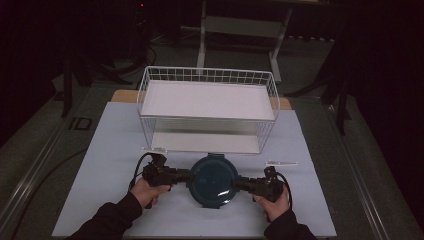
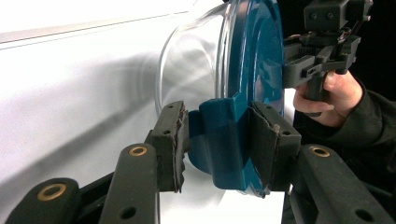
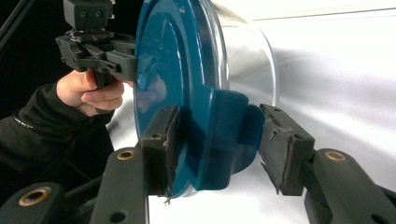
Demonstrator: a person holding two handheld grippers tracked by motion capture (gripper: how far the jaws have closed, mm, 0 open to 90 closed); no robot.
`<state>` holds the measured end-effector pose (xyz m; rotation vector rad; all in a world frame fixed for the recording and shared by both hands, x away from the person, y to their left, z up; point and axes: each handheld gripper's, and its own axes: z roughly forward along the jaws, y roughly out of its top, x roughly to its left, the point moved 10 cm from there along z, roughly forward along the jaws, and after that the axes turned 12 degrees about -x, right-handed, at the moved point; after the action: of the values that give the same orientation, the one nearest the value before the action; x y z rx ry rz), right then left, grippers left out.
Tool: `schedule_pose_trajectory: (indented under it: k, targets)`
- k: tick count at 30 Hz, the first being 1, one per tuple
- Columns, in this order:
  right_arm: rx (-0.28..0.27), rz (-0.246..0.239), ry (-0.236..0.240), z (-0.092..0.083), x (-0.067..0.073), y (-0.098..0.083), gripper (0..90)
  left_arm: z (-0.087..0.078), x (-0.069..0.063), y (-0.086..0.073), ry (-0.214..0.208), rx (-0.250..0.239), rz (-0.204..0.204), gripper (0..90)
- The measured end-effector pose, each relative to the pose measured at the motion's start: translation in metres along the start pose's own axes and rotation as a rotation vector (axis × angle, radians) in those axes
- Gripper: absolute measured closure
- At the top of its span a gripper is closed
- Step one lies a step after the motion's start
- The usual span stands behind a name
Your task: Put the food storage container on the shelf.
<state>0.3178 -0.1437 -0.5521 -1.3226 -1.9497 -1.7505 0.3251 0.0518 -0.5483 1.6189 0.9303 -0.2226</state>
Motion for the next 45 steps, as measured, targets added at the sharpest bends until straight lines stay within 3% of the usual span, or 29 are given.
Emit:
schedule_pose_trajectory:
  k: [3,5,10,17,22,23,27,32,40,45]
  targets:
    - [0.003,0.004,0.015,-0.001,0.001,-0.002,50.1,-0.002,-0.002,-0.002,0.001,-0.005,0.006,58.7]
    - [0.008,-0.002,0.042,-0.002,0.004,-0.003,56.9,-0.004,0.000,-0.005,-0.011,-0.001,-0.017,58.9]
    - [0.013,-0.024,0.035,-0.002,0.005,-0.002,56.8,-0.005,-0.001,-0.006,-0.008,-0.010,-0.012,59.0]
    - [-0.005,0.003,0.023,-0.002,0.004,-0.002,57.2,-0.003,-0.001,-0.005,0.025,-0.040,-0.053,58.7]
    - [-0.012,0.010,0.026,-0.003,0.005,0.000,57.4,-0.002,-0.002,-0.005,0.029,-0.036,-0.057,58.7]
    - [-0.021,0.014,0.028,-0.002,0.005,0.004,57.6,-0.002,-0.002,-0.003,0.026,-0.055,-0.071,58.7]
    - [-0.024,0.001,0.035,-0.002,0.006,0.010,57.6,-0.002,-0.001,0.008,0.036,-0.067,-0.052,58.6]
    - [-0.037,-0.030,0.025,0.006,0.003,0.029,57.4,0.000,0.009,0.022,0.049,-0.094,-0.021,58.0]
    - [-0.038,-0.025,0.021,0.020,-0.013,0.049,57.3,0.008,0.029,0.038,0.064,-0.135,-0.013,57.8]
    - [-0.054,-0.033,0.023,0.028,-0.023,0.060,57.3,0.012,0.042,0.051,0.048,-0.174,0.010,57.7]
